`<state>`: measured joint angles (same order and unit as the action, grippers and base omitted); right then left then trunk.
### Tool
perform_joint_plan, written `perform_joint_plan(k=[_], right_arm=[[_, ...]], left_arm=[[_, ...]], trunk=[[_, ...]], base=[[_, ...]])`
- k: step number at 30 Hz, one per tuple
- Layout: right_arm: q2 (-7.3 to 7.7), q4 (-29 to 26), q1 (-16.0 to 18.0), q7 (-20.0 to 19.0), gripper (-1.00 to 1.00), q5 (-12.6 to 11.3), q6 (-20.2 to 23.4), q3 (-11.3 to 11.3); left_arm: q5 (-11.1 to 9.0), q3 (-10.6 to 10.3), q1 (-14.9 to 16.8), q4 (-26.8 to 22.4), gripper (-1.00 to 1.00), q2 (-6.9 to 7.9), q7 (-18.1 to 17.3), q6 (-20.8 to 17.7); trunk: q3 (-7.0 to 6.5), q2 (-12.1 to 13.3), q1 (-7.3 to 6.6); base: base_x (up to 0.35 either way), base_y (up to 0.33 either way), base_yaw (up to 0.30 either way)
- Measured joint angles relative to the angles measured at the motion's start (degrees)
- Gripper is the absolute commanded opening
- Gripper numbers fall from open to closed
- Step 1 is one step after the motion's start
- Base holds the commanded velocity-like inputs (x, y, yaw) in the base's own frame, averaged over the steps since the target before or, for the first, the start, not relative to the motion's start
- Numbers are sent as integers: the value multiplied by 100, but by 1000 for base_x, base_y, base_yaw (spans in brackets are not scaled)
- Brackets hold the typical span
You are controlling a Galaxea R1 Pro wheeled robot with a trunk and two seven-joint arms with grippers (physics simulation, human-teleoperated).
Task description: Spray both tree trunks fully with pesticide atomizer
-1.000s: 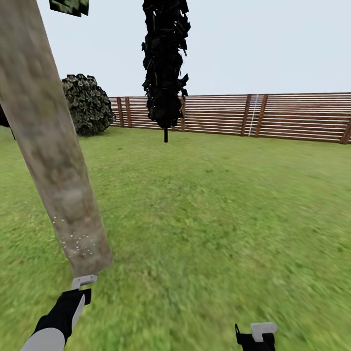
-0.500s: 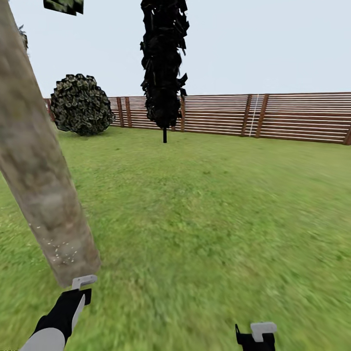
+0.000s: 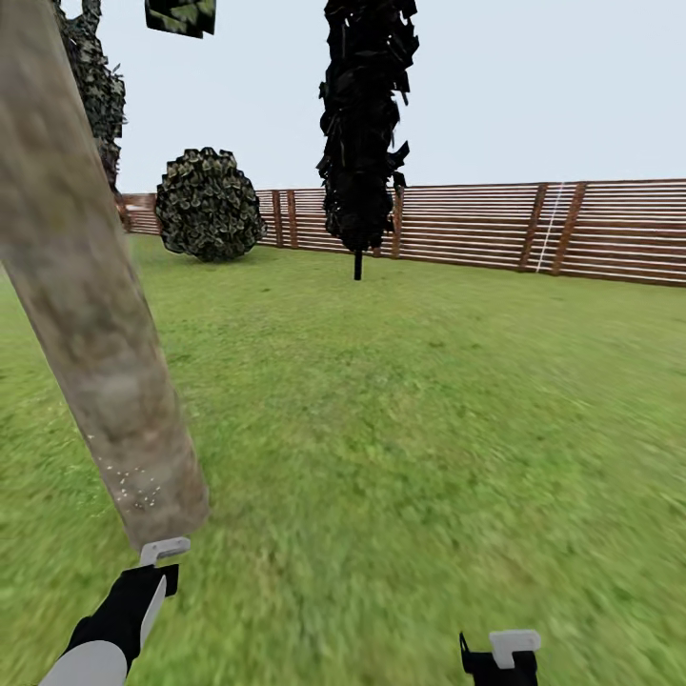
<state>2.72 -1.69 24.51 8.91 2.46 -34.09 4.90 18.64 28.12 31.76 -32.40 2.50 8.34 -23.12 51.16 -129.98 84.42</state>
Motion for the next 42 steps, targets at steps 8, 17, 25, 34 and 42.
perform_joint_plan(k=[8, 17, 25, 34, 42], right_arm=[[0, 0, 1, -1, 100, 0, 8, 0], [0, 1, 0, 0, 100, 0, 6, 0], [0, -1, 0, -4, 100, -1, 8, -1], [0, -1, -1, -1, 100, -1, 10, -1], [1, -2, -1, 0, 100, 0, 11, -1]], left_arm=[[-1, -4, 0, 12, -100, 0, 0, 54], [-4, -4, 0, 65, -100, 0, 1, 249], [-4, -16, 1, 21, -100, -1, 8, 249], [-3, -71, 62, -22, -100, 6, -71, 240], [13, -443, 683, -44, -100, -241, -81, 95]], trunk=[[0, 0, 0], [0, 0, 0], [0, 0, 2], [0, 0, 2], [-1, 0, 2]], base=[[221, -206, 278], [228, -197, 278], [45, -31, 278], [0, 0, 278], [0, 0, 151]])
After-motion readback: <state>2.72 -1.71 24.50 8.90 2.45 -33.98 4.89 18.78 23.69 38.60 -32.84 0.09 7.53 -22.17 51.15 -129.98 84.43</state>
